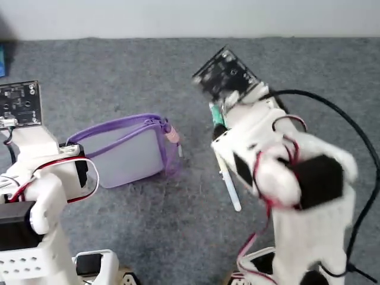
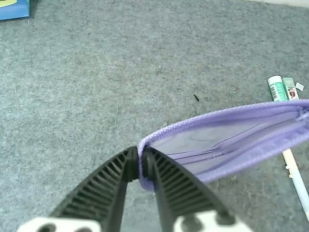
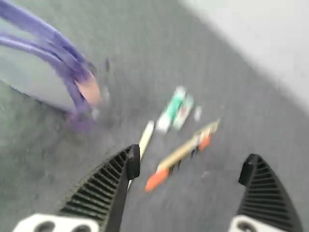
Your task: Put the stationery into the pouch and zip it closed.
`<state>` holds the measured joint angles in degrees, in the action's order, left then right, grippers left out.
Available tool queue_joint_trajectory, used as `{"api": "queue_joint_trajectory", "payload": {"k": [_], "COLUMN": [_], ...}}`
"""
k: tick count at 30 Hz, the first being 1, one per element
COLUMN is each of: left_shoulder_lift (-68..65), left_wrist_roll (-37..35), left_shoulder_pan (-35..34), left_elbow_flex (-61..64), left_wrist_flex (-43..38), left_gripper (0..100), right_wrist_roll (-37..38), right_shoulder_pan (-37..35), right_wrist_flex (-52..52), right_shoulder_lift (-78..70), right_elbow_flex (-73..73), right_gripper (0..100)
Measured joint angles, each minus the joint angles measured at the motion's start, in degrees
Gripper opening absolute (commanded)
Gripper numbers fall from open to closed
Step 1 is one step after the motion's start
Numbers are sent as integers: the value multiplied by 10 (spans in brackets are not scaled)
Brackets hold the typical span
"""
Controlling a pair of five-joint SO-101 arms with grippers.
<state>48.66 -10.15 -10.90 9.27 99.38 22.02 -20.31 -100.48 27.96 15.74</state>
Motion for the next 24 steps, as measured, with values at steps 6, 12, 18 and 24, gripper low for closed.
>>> {"api": "queue_joint_trajectory", "payload": {"k": [6, 12, 18, 24], "left_shoulder_lift": [0, 1, 48, 83], "left_wrist_roll": [0, 0, 0, 0], "left_shoulder_pan": [0, 0, 0, -4], "left_elbow_flex": [0, 0, 1, 47], "left_wrist_flex": [0, 0, 0, -8], "left_gripper": [10, 10, 10, 10], "right_wrist_roll": [-40, -99, -112, -112], "right_shoulder_pan": [51, 52, 52, 36], "right_wrist_flex": [4, 62, 86, 87], "right_shoulder_lift": [-99, -258, -419, -564], "right_elbow_flex": [-162, -171, -91, 24], "right_gripper": [310, 310, 310, 308]}}
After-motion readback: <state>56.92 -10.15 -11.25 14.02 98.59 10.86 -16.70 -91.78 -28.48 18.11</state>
